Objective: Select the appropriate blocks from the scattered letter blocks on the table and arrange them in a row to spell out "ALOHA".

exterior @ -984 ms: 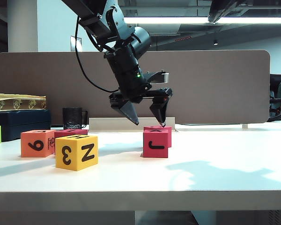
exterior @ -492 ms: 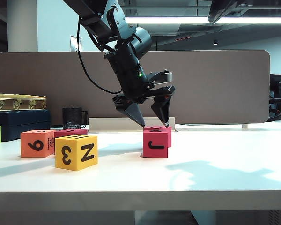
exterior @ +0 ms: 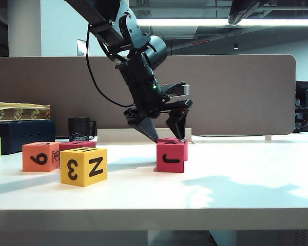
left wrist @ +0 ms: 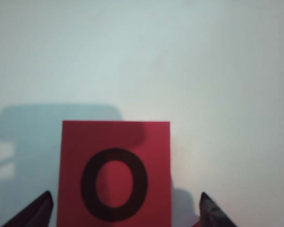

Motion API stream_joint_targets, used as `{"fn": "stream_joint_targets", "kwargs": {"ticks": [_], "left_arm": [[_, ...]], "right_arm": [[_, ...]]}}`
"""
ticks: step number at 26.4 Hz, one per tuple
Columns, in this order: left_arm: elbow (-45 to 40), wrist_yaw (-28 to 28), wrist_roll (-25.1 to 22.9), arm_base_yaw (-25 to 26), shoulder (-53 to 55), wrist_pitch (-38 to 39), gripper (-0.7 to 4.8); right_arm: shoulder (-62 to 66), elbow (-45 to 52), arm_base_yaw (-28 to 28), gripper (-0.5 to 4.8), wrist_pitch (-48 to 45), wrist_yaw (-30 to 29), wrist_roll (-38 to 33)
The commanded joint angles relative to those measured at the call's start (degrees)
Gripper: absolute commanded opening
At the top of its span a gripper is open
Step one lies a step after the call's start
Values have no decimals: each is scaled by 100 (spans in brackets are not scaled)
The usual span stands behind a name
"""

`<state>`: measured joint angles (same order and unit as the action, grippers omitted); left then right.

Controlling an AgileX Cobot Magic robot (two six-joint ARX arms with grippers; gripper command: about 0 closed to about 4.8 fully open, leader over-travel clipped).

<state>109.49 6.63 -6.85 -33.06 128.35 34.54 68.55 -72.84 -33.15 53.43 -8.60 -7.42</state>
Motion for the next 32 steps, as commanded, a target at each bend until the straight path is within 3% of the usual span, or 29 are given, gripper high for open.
{"fn": "stream_joint_targets", "kwargs": {"ticks": [1, 8, 24, 28, 32], "left_arm": [[28, 4, -22, -7, -28, -109, 333], [28, -4, -22, -7, -7, -140, 271], [31, -391, -42, 94, -192, 435, 265], [31, -431, -44, 164, -308, 643, 211], [31, -433, -66, 210, -417, 914, 209]], "right_arm": [[-24, -28, -4, -5, -50, -7, 17], [-24, -28, -4, -5, -46, -9, 15], [-24, -28, -4, -5, 59, -20, 15], [-24, -28, -4, -5, 61, -28, 15], [-24, -28, -4, -5, 61, -39, 15]]}}
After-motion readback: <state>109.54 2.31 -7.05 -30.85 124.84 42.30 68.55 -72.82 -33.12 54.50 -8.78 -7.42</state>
